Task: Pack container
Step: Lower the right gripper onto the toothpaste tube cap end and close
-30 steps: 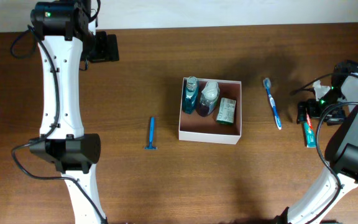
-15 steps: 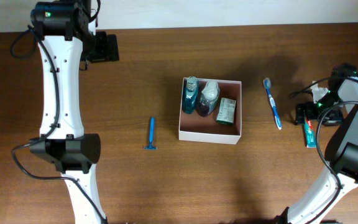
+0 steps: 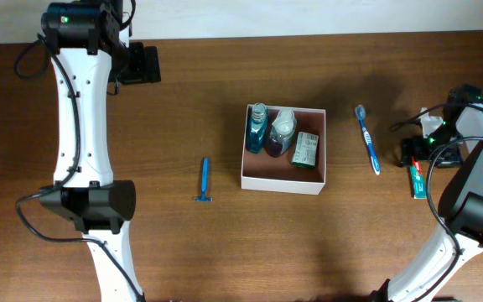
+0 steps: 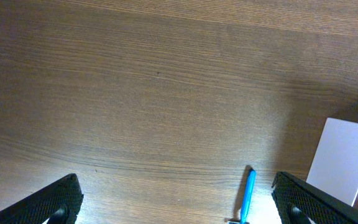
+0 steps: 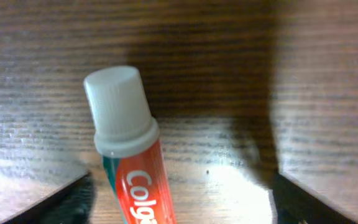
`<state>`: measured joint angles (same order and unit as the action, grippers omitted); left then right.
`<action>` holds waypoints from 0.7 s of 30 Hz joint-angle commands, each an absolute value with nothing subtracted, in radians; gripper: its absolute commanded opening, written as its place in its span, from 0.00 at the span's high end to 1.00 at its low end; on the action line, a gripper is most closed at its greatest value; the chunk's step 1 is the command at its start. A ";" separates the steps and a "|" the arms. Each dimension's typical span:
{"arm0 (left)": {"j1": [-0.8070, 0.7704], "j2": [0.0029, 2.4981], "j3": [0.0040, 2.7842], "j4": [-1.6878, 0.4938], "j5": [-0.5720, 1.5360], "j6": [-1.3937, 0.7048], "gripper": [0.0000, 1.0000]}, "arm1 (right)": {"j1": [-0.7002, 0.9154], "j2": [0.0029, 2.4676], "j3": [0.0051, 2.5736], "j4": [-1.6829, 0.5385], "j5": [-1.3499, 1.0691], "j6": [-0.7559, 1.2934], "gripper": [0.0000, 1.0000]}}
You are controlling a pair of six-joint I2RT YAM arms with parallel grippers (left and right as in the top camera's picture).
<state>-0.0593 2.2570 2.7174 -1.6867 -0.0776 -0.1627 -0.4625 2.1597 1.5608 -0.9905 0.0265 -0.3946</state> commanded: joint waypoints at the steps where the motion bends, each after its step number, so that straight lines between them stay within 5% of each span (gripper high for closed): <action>1: -0.058 2.246 2.716 -1.687 -0.074 -0.171 0.01 | -0.467 2.167 1.541 -0.990 0.035 -0.385 0.30; 10: -0.058 2.246 2.716 -1.687 -0.074 -0.171 0.01 | -0.467 2.167 1.541 -1.007 0.035 -0.358 0.71; 21: -0.058 2.246 2.716 -1.687 -0.075 -0.171 0.01 | -0.465 2.166 1.564 -1.044 0.035 -0.228 0.89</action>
<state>-0.0593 2.2570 2.7174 -1.6867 -0.0776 -0.1627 -0.4625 2.1590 1.5616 -1.0264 0.0372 -0.2893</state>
